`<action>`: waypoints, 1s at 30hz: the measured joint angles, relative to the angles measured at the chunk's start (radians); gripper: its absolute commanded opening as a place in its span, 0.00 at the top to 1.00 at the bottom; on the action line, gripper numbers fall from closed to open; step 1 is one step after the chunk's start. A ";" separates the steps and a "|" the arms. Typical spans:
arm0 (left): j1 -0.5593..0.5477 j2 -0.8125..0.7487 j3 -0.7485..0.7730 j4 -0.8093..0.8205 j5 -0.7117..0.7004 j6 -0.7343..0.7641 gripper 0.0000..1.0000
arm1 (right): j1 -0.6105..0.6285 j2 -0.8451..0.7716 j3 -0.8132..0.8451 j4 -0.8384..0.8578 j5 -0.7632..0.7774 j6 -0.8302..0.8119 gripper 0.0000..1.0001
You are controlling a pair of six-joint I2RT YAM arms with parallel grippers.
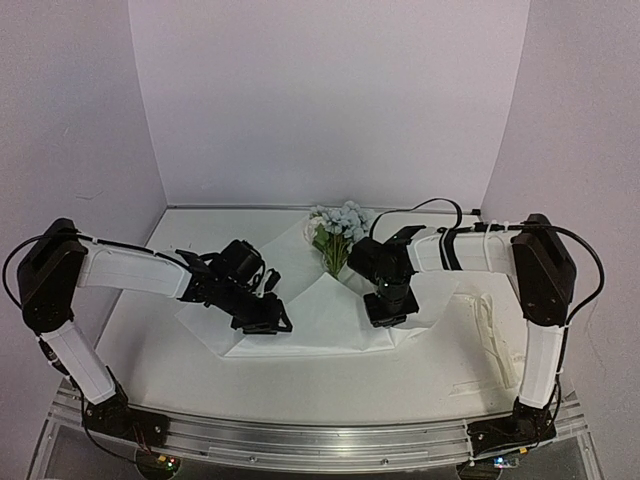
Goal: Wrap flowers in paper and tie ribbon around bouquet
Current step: Press the fold line of the 1/4-folded wrapping paper.
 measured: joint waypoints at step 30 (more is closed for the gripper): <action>-0.055 0.150 0.019 0.049 0.066 0.080 0.73 | -0.006 0.028 0.010 -0.045 0.033 0.091 0.56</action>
